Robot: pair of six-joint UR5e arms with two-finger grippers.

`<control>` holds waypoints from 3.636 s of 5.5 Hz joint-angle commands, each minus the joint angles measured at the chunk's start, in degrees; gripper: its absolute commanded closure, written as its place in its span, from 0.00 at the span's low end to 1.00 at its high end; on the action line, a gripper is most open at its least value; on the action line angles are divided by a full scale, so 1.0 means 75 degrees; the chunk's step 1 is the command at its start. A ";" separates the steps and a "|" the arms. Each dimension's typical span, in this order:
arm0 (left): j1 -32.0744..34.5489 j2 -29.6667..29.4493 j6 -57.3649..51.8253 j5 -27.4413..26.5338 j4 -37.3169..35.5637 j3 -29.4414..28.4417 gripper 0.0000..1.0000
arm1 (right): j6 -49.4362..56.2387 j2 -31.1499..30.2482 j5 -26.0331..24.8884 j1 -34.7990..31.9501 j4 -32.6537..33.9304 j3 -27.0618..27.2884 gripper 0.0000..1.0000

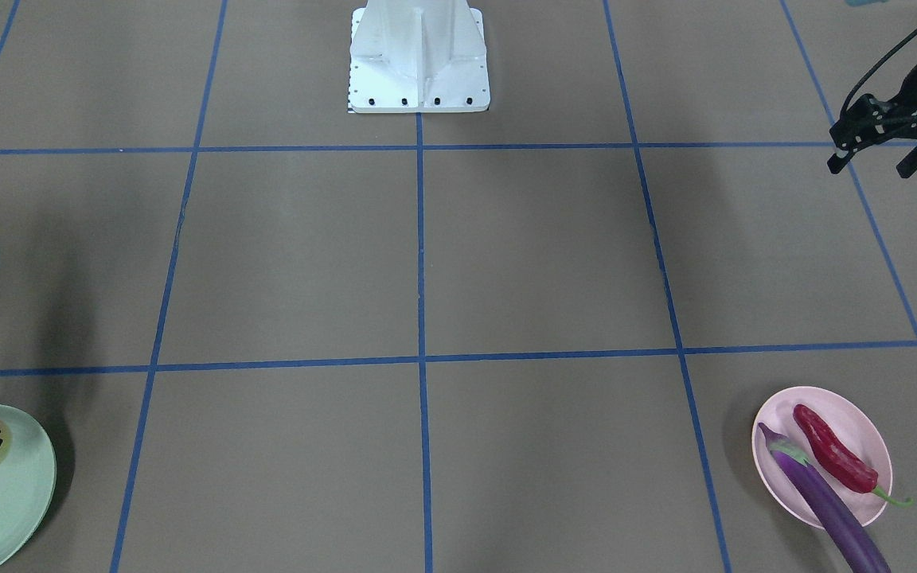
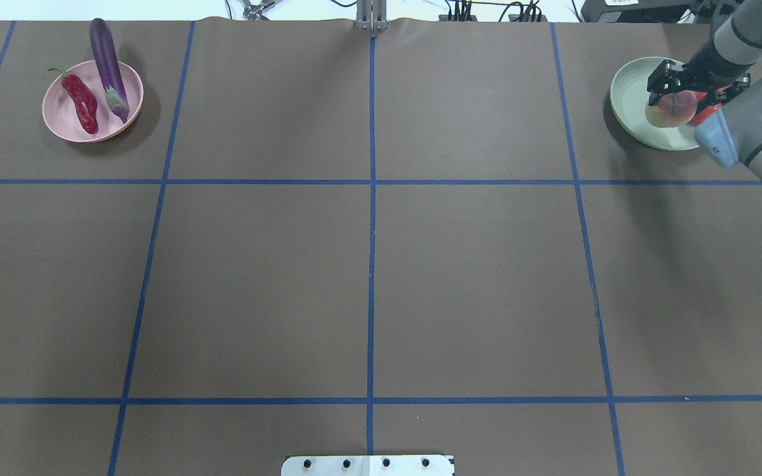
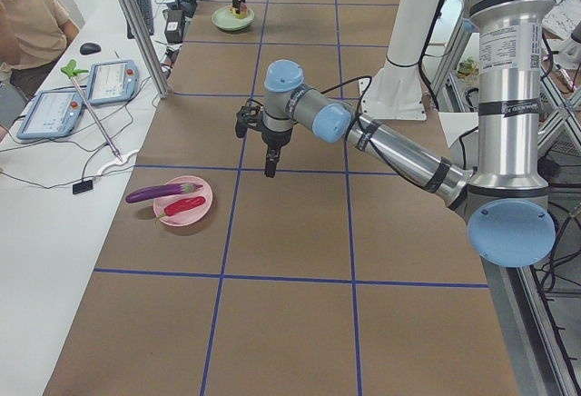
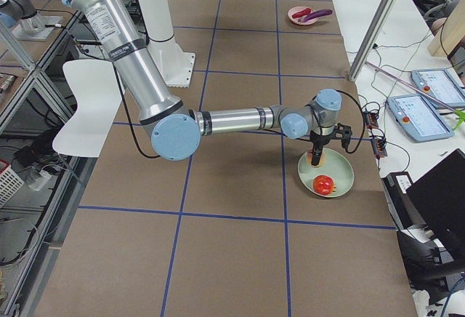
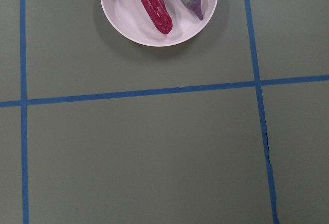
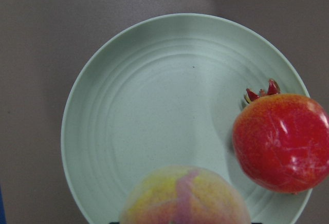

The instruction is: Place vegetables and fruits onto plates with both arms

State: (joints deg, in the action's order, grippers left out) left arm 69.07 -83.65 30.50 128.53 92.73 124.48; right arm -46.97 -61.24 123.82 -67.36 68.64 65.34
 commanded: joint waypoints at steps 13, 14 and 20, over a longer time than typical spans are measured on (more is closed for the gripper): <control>0.2413 -0.1736 -0.4958 0.0159 -0.2719 -0.2659 0.00 | 0.3447 -0.4247 0.2335 -0.1941 0.0183 0.4238 0.00; 0.2508 -0.1749 -0.5132 0.0740 -0.2685 -0.3012 0.00 | 0.4378 -0.3792 0.2265 -0.2046 0.1394 0.4249 0.00; 0.2685 -0.1644 -0.5216 0.0816 -0.2497 -0.4175 0.00 | 0.7470 -0.3342 0.1140 -0.2680 0.5215 0.5257 0.00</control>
State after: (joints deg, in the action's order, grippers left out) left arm 89.20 -96.25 -8.72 134.63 73.80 93.95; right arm 8.63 -86.35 133.24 -87.50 106.97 104.32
